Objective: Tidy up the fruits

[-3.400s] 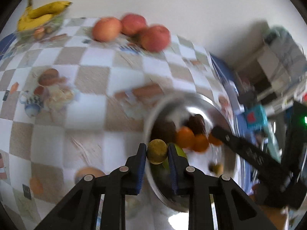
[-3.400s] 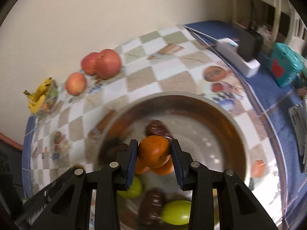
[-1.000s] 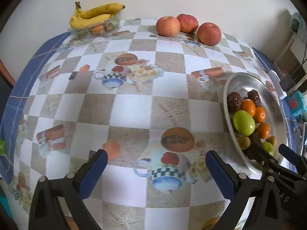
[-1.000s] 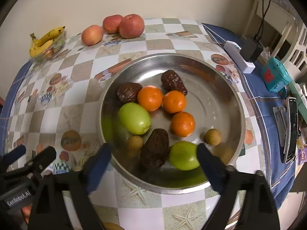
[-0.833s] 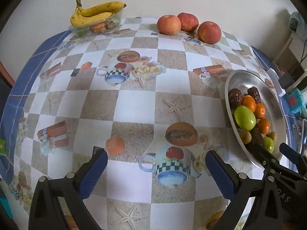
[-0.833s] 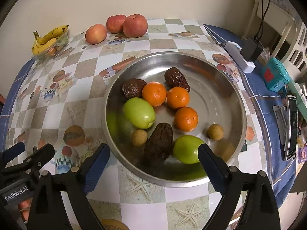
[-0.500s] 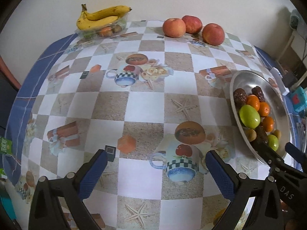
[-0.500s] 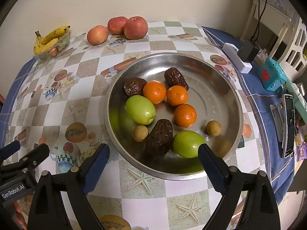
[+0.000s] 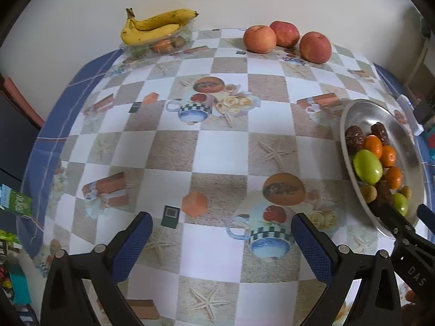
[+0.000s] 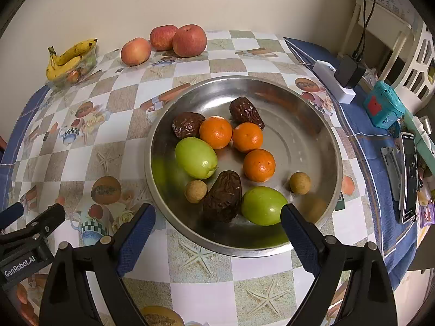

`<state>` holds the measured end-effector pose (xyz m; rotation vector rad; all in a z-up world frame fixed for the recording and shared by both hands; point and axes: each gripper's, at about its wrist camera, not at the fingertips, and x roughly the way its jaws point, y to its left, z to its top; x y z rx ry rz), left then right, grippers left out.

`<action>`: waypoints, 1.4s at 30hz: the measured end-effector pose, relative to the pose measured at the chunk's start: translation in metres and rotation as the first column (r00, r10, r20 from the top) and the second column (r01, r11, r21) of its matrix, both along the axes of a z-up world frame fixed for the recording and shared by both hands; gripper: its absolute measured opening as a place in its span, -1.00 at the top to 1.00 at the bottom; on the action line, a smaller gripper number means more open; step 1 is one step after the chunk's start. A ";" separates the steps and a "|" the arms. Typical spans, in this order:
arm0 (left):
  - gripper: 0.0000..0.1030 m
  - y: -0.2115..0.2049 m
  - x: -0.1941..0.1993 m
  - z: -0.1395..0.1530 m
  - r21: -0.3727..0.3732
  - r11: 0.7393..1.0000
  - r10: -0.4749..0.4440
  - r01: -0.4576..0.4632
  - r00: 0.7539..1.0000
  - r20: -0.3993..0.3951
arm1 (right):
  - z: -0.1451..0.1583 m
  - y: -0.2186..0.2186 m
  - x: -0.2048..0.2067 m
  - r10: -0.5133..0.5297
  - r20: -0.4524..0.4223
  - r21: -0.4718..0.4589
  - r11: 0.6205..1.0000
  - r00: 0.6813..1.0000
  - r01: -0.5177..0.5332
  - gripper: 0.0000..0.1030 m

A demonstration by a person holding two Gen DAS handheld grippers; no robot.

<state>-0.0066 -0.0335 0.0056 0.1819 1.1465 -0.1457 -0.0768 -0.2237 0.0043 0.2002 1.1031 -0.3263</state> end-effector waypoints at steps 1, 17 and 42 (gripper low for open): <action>-1.00 0.000 0.000 0.000 0.004 1.000 0.002 -0.002 1.000 -0.003 | 0.000 0.000 0.000 0.001 0.000 0.000 1.000 1.000 -0.001 -0.82; -1.00 0.006 0.003 -0.003 0.013 0.999 0.037 -0.036 0.999 -0.028 | -0.003 0.001 0.000 -0.001 -0.009 0.000 1.000 1.000 0.001 -0.82; -1.00 0.011 0.007 -0.006 0.012 0.997 0.071 -0.071 0.997 -0.038 | -0.006 -0.002 0.001 -0.004 -0.018 -0.009 1.000 1.000 0.004 -0.82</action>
